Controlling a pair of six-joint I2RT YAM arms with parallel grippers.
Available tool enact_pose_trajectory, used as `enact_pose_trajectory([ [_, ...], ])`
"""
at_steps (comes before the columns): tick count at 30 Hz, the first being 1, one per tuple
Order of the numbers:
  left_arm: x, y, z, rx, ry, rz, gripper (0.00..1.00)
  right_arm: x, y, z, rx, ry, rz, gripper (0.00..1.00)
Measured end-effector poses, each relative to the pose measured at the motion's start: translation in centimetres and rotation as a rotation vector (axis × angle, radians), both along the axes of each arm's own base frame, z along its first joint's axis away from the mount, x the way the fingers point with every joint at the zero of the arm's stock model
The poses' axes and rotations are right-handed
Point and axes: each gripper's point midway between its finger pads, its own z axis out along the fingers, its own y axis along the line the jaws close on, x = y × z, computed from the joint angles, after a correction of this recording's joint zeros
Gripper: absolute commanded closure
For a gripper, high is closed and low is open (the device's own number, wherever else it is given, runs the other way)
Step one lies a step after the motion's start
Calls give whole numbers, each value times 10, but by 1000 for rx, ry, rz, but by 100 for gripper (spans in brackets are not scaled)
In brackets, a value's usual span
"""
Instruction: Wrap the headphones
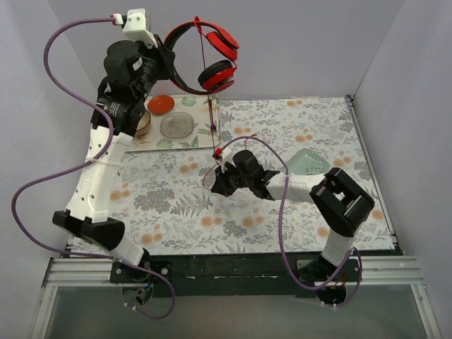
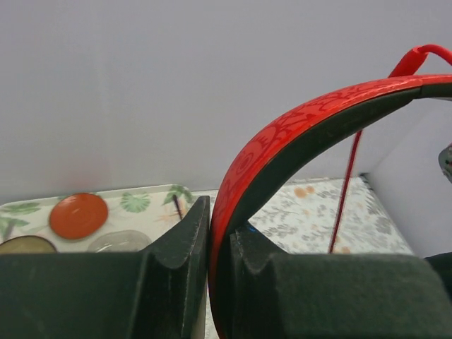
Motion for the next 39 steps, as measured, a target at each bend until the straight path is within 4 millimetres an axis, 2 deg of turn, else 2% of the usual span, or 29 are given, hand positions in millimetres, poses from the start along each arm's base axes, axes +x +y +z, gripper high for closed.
enact_pose_trajectory([
  [2, 21, 23, -9, 6, 14, 70, 100, -13, 6, -4, -37, 1, 29, 99],
  [6, 53, 56, -26, 39, 23, 192, 100, -39, 25, 1, -86, -25, 106, 99],
  [9, 69, 69, -46, 101, 26, 259, 100, -60, 37, 8, -124, -54, 166, 99],
  [13, 84, 74, -80, 196, 55, 298, 100, -82, 46, 25, -159, -92, 222, 99],
  [18, 98, 83, -125, 346, 67, 343, 100, -85, 46, 62, -191, -144, 217, 99],
  [21, 103, 91, -155, 464, 70, 363, 100, -79, 29, 84, -215, -167, 161, 99],
  [25, 101, 90, -202, 637, 84, 329, 100, -62, 0, 111, -285, -224, 68, 99],
  [29, 84, 74, -234, 788, 55, 260, 100, -26, -30, 138, -363, -275, -34, 99],
  [32, 65, 57, -242, 869, -4, 206, 100, 8, -58, 152, -402, -298, -113, 99],
  [34, 52, 46, -241, 897, -41, 167, 100, 35, -84, 161, -437, -311, -180, 99],
  [36, 44, 36, -235, 898, -71, 129, 100, 54, -101, 170, -448, -325, -234, 99],
  [39, 34, 34, -239, 931, -52, 83, 100, 90, -125, 207, -424, -397, -347, 99],
])
